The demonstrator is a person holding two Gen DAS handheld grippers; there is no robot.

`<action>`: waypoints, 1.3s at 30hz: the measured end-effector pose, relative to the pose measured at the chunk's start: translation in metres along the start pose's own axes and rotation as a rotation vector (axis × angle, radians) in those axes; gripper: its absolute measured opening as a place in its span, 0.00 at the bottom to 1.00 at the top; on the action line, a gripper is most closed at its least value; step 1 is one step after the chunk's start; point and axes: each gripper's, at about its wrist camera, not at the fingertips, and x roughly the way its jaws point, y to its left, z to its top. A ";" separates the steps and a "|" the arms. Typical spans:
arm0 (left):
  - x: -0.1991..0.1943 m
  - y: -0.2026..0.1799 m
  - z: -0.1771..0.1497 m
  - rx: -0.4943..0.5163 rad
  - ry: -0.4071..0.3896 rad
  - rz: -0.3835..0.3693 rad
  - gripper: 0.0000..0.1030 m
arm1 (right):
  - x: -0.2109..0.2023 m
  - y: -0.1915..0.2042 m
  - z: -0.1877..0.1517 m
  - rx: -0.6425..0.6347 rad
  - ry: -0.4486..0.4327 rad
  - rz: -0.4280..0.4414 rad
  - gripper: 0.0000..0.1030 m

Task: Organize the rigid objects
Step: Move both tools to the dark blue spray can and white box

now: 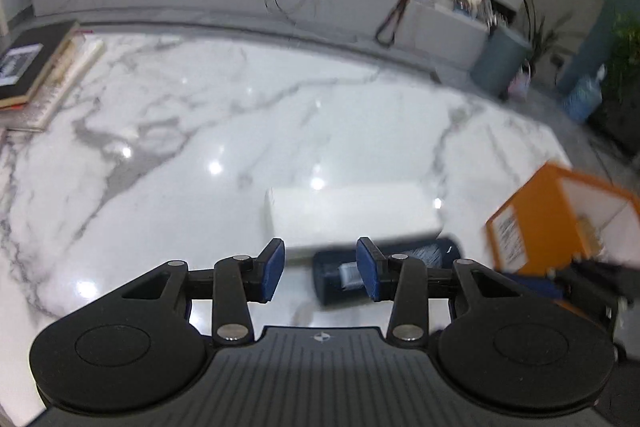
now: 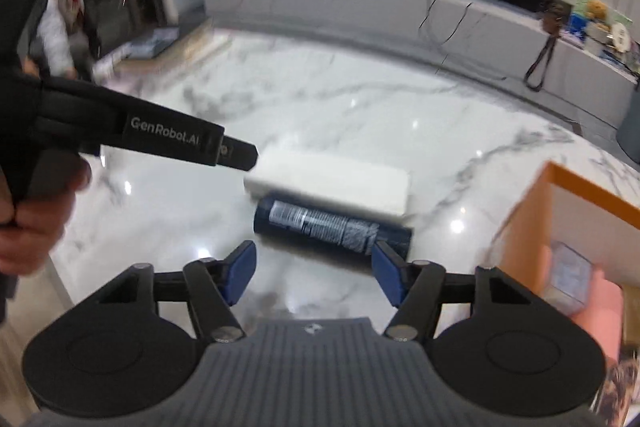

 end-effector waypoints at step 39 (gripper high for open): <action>0.046 0.039 -0.033 -0.307 0.343 -0.269 0.51 | 0.065 0.032 0.028 -0.087 0.445 0.144 0.34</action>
